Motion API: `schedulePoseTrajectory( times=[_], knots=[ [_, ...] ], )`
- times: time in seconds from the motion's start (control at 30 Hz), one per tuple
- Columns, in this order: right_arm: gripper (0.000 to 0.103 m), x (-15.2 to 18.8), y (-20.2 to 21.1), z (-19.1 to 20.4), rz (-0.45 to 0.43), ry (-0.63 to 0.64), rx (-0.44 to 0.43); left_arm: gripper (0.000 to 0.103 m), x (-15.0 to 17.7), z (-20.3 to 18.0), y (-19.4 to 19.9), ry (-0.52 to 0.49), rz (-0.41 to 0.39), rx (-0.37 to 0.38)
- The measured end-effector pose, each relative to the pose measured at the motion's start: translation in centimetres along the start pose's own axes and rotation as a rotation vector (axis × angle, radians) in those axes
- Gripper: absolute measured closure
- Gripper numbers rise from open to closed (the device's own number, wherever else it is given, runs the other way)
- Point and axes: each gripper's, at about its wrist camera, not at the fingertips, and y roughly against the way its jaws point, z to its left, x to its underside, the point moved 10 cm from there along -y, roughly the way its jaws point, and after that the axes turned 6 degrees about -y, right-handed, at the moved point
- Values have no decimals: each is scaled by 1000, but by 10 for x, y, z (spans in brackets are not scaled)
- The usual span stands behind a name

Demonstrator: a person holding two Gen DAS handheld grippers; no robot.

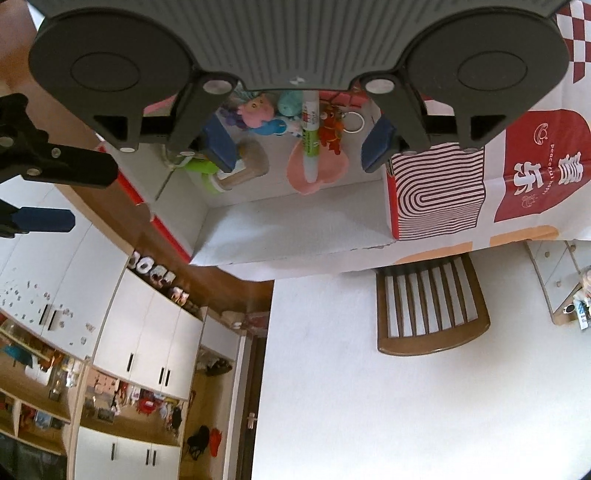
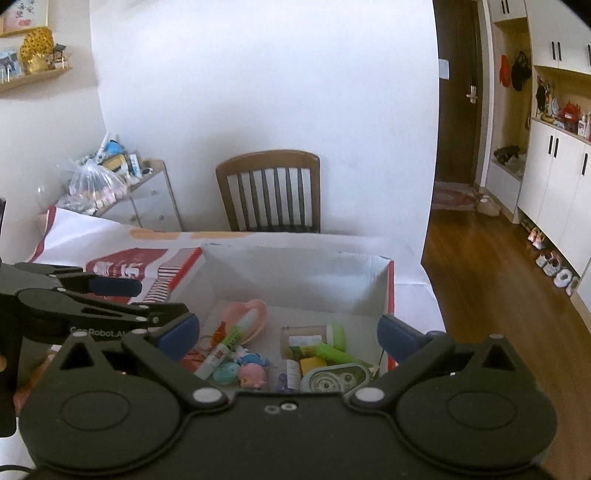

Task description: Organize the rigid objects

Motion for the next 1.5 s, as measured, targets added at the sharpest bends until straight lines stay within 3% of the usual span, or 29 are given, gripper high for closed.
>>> schedulePoseTrajectory(
  times=[0.17,0.47,1.27,1.5],
  knots=[
    [0,4,13,4,-24,-5,-20,21,2,-6,18,15,-24,20],
    [0,14,37,4,-54,-17,-29,4,7,-15,45,7,-67,6],
    [0,32,64,3,-73,-43,-16,3,24,-25,73,41,-70,-14],
    [0,36,69,2,-72,-50,-14,3,30,-26,75,27,-64,-52]
  ],
)
